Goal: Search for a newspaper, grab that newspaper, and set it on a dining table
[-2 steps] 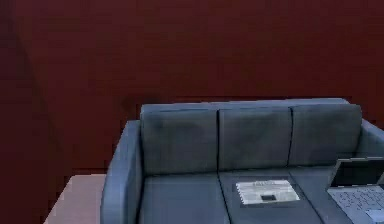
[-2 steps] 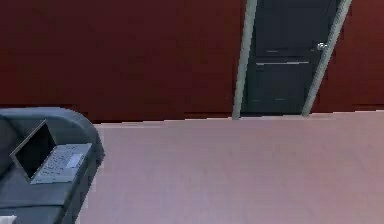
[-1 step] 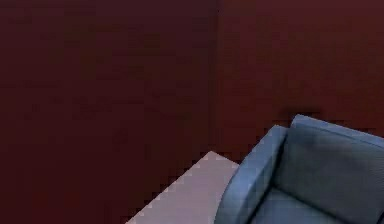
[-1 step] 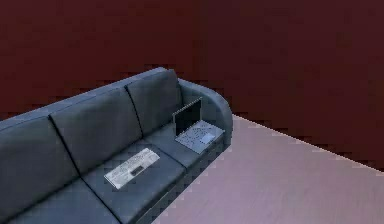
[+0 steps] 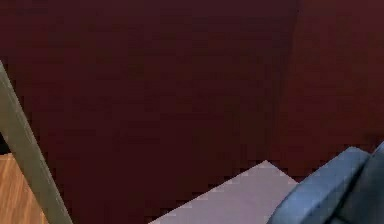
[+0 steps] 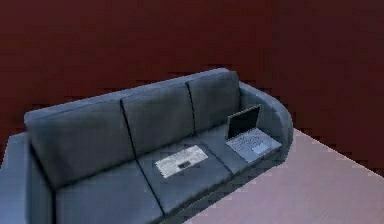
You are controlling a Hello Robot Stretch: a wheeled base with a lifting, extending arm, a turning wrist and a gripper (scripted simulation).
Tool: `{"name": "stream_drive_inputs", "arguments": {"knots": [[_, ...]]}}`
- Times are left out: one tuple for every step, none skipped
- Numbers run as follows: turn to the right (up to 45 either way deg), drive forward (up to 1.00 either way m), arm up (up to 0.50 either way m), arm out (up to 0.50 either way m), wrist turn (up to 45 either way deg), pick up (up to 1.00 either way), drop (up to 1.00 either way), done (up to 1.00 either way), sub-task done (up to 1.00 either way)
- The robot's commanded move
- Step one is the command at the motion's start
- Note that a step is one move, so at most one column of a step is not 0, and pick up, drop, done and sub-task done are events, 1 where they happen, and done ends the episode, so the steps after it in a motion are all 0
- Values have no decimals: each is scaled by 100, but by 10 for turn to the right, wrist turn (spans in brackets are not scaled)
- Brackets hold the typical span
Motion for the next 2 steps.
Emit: {"name": "stream_drive_inputs", "arguments": {"knots": [[450,0,0,0,0,0,0,0,0],[300,0,0,0,0,0,0,0,0]]}}
